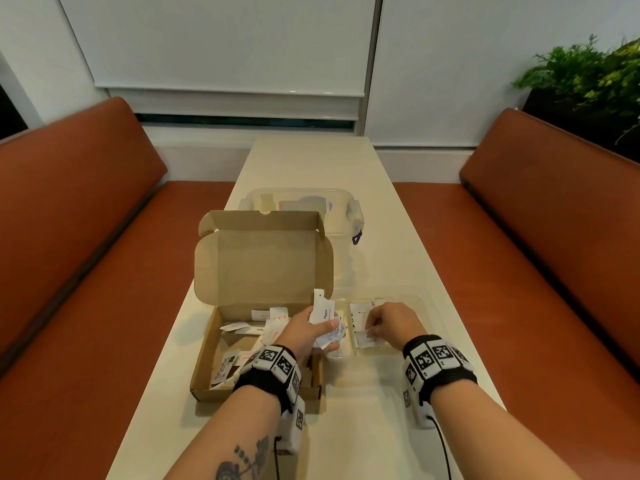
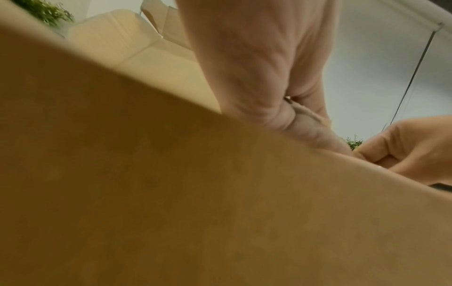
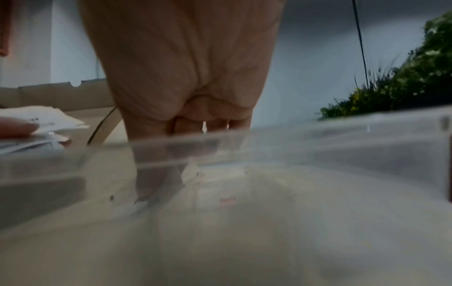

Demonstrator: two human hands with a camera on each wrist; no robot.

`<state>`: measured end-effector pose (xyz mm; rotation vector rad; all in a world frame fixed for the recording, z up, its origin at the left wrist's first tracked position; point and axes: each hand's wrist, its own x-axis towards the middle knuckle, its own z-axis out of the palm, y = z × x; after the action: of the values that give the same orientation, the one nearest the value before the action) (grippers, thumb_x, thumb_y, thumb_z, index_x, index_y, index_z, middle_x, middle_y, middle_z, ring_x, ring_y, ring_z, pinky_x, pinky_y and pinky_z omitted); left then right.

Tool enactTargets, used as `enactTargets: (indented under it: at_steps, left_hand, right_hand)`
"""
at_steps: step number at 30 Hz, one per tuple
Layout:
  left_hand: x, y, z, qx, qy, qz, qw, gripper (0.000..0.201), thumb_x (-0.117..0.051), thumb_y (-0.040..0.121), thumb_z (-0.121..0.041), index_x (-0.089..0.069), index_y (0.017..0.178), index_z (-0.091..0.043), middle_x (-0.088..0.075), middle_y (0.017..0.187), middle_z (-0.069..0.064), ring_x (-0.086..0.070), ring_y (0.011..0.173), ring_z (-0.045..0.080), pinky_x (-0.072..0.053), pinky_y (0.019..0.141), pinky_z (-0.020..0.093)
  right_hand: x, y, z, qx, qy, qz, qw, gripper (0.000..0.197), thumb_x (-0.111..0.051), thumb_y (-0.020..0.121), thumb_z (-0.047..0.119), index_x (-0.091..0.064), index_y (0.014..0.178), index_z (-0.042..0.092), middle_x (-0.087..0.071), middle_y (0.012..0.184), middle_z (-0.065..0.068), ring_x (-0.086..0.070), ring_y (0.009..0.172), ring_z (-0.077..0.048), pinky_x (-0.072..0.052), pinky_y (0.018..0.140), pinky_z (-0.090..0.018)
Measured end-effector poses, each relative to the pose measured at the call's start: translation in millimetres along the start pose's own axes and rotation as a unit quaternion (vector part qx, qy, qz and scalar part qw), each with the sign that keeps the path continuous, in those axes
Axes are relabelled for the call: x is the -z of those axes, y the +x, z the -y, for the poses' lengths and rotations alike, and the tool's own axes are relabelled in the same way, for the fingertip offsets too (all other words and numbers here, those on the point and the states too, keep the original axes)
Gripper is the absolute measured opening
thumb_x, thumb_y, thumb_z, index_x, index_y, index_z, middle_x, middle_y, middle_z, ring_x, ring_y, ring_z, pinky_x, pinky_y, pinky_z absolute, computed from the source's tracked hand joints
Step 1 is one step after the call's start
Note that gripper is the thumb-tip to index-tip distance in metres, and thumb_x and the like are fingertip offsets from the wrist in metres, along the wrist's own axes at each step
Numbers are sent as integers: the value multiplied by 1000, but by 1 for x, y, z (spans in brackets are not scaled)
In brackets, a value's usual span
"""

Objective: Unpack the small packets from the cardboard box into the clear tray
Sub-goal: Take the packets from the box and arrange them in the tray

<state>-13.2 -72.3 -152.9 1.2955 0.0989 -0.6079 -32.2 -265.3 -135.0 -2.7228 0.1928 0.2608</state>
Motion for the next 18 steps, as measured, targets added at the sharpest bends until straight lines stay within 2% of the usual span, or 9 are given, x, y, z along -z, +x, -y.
enactTargets:
  at_steps: [4,6,8,9,12,15,18]
  left_hand:
    - [-1,1,0,-6,-4,-1,1000,35,-66,86,-3,-58,119,-8,-65,112,14,-67,94,24,-59,63,29]
    - [0,1,1,-6,-3,-1,1000,35,-67,86,-4,-57,120,-9,-64,113,14,-67,95,25,-59,64,29]
    - [1,2,2,-5,-3,1,1000,35,-67,86,-5,-58,119,-11,-65,113,13,-67,97,25,-58,65,29]
    - [1,2,3,-4,-3,2,1000,35,-68,85,-5,-58,118,-12,-65,113,13,-67,97,25,-58,66,30]
    - [2,4,3,-1,2,5,1000,37,-68,85,-6,-58,120,-12,-65,114,12,-67,98,25,-59,68,31]
    - [3,4,3,-2,-1,6,1000,35,-69,85,-6,-59,118,-10,-66,111,12,-68,96,25,-58,65,29]
    - [2,4,3,-4,-8,6,1000,34,-68,85,-5,-59,117,-9,-66,111,13,-68,94,24,-57,63,28]
  right_hand:
    - [-10,1,-3,-13,53,-27,998,3,-72,79,20,-73,81,18,-71,89,1,-62,87,-14,-39,70,-19]
    - [-15,0,-8,-24,73,-56,996,6,-76,76,25,-74,79,21,-66,91,0,-51,92,-15,-37,76,-22]
    - [-18,-1,-12,-33,57,-73,995,7,-78,73,33,-74,77,28,-60,89,2,-38,92,-13,-34,77,-23]
    - [-19,-2,-13,-35,50,-76,995,7,-77,73,35,-73,77,30,-60,86,3,-38,91,-12,-34,76,-24]
    - [-20,-2,-11,-25,21,-85,996,7,-76,74,37,-72,77,32,-55,77,7,-45,89,-13,-38,81,-25]
    - [-19,0,-9,-6,-35,-86,996,13,-74,75,38,-67,80,29,-46,72,12,-42,85,-12,-36,80,-25]
    - [-19,0,-6,22,-96,-71,993,15,-71,76,35,-63,84,26,-49,73,10,-47,92,-14,-36,78,-26]
